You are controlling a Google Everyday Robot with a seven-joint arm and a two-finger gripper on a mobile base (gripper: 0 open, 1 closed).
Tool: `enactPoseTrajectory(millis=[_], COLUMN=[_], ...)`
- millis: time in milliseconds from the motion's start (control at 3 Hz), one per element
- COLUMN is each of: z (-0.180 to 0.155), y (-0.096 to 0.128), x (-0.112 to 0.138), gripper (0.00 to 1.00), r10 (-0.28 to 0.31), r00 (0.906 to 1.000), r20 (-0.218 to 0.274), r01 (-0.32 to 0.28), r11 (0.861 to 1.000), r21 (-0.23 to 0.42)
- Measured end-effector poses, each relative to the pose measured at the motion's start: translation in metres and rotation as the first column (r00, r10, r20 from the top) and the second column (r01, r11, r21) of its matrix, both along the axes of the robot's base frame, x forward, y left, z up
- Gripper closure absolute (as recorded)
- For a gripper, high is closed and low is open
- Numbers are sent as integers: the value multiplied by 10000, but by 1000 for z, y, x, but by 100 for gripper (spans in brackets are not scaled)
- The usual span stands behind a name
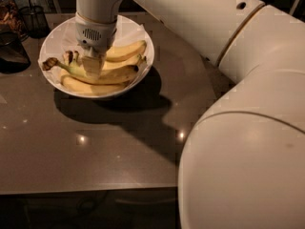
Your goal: Pick banana from white bowl
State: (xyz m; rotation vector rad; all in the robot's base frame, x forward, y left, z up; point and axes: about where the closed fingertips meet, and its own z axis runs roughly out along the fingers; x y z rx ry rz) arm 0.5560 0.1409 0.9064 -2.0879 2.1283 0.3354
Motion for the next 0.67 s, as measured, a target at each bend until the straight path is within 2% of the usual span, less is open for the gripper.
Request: enactPoseTrajectory(millis=[667], z=[-7], y=[1], x=[9], gripper=[100], r10=[-29], r00=[9999], r20=[-118], r01=[28], r11=[10000], r21=[-88])
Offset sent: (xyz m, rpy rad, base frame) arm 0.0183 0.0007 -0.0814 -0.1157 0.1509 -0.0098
